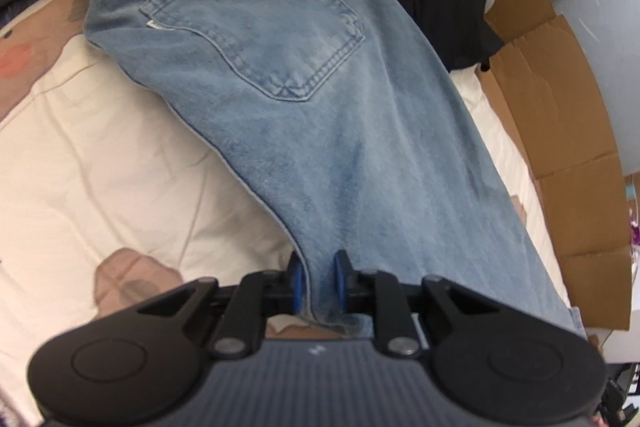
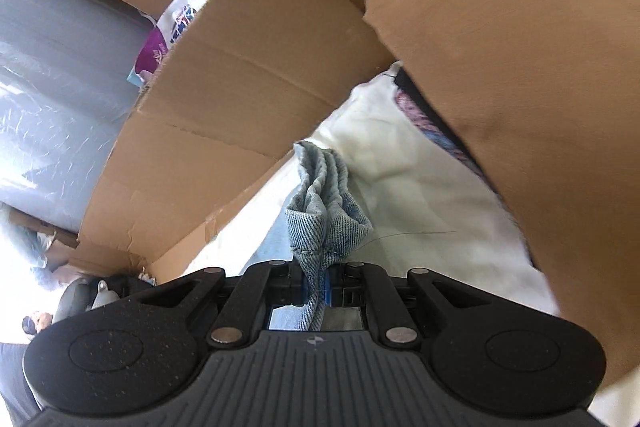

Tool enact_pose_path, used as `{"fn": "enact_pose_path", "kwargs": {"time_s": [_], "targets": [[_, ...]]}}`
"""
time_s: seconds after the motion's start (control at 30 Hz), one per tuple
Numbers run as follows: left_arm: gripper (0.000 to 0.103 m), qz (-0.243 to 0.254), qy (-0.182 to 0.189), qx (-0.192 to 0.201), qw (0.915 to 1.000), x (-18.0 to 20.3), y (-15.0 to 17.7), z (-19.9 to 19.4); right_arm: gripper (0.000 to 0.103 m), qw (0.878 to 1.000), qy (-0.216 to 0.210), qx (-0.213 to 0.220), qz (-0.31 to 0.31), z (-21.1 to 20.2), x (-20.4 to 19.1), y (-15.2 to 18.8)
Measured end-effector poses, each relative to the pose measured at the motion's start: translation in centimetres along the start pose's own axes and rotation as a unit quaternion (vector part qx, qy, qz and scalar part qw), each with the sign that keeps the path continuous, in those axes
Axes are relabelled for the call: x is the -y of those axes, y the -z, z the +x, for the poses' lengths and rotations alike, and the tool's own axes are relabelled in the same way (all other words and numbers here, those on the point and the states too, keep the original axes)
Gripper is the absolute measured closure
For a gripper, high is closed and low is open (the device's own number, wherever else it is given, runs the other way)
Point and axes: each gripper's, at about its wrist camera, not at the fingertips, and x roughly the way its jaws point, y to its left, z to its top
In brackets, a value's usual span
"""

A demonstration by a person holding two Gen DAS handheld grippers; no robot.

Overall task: Fold clothes
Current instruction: 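Lift the held hem with the right gripper and fold it over the jeans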

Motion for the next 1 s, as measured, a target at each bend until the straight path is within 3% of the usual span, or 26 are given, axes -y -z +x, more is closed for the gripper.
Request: {"fn": "enact_pose_path", "kwargs": {"time_s": [0.3, 0.77, 1.0], "targets": [[0.087, 0.016, -0.012, -0.03, 0.9993, 0.1, -0.6, -0.3, 0.097, 0.998, 0.049, -0.009, 0.028, -10.1, 2.9, 4.0], [0.087, 0.048, -0.046, -0.068, 0.9954, 0.5, -1.3, -0.1, 0.097, 0.988, 0.118, -0.022, 0.098, -17.8, 10.1, 10.5], [0.087, 0.064, -0.052, -0.082, 0.9932, 0.4, -3.0, -0.1, 0.097, 0.984, 0.145, -0.026, 0.101, -20.3, 11.2, 12.8]]}}
